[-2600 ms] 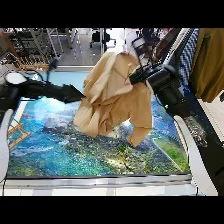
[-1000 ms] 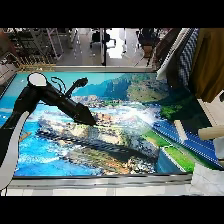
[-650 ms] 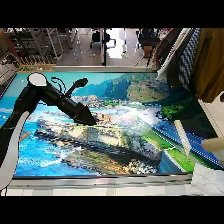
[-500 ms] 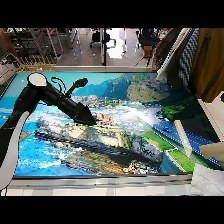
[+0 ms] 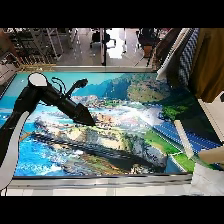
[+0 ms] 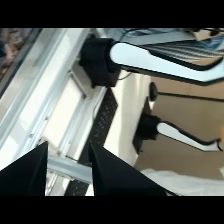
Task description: Fold the clothes and pants, and hang the long-sleeved shirts on hangers.
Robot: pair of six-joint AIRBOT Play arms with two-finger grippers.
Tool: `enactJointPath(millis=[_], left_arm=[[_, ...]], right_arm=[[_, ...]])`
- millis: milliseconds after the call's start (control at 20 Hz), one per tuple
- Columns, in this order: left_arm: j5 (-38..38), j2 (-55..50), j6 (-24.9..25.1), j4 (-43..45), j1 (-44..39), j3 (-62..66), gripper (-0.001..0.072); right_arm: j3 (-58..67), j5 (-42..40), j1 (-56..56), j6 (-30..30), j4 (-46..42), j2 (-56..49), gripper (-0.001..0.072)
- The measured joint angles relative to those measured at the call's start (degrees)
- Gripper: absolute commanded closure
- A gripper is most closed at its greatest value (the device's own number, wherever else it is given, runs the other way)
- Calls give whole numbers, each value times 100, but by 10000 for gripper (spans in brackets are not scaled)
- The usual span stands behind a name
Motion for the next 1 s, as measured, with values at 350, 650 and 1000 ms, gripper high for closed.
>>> enactJointPath(millis=[350,650,1000], left_arm=[[387,935,-678,3296,616,0,480],[1633,2004,-811,5545,1226,0,481],[2017,2177,-846,6030,1482,0,481]], right_arm=[[-308,1528,2229,-1550,2850,374,39],[-1926,2389,5895,-1823,3298,-164,413],[-2702,1143,8113,-1878,1827,-855,681]])
